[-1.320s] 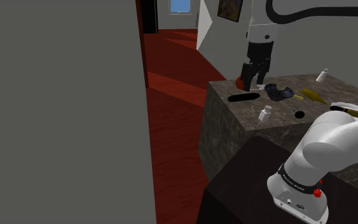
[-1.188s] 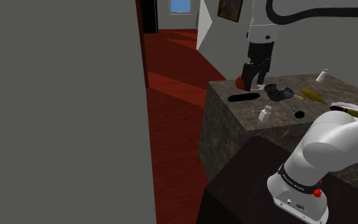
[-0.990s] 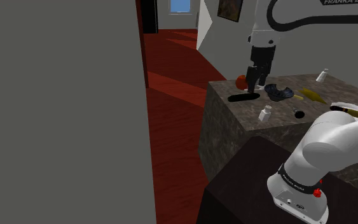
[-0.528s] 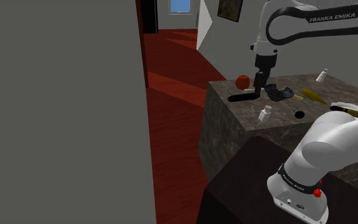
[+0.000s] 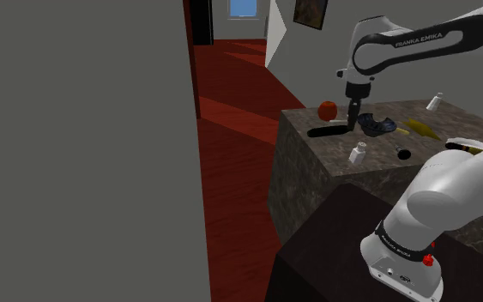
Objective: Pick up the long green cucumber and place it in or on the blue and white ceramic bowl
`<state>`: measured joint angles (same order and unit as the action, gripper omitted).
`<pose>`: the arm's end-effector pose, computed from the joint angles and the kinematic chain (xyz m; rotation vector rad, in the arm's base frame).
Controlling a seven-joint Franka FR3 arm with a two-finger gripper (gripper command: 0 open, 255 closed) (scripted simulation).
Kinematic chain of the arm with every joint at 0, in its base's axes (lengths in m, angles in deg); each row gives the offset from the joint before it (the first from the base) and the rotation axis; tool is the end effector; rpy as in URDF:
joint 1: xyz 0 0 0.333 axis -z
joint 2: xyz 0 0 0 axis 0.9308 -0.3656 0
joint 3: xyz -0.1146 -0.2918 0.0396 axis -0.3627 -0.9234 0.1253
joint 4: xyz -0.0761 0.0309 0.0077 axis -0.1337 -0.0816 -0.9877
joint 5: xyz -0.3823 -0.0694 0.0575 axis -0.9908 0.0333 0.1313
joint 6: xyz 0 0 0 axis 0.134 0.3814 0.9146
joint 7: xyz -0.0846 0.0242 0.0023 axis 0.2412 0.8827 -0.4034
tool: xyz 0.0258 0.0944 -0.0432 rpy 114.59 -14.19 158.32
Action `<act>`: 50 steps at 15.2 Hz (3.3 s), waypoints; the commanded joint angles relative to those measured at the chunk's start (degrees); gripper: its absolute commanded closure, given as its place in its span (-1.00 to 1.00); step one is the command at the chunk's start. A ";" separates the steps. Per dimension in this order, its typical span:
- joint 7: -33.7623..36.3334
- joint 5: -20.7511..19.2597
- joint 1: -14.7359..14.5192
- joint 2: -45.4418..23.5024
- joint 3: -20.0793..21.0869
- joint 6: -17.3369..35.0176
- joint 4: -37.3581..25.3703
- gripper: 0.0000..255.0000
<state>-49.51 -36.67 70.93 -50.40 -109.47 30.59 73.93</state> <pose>0.3189 -0.1977 0.4447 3.0809 0.5183 -0.2447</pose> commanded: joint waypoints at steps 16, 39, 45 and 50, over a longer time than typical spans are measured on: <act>-47.18 16.85 -2.90 -42.18 -17.01 24.07 -19.57 -1.00; -61.84 28.65 5.57 -58.84 -10.35 30.21 -28.69 1.00; -61.84 28.65 5.57 -58.84 -10.35 30.21 -28.69 1.00; -61.31 27.52 4.91 -57.19 -11.18 28.46 -28.97 1.00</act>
<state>-110.98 -8.88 75.99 -107.94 -120.47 59.59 45.21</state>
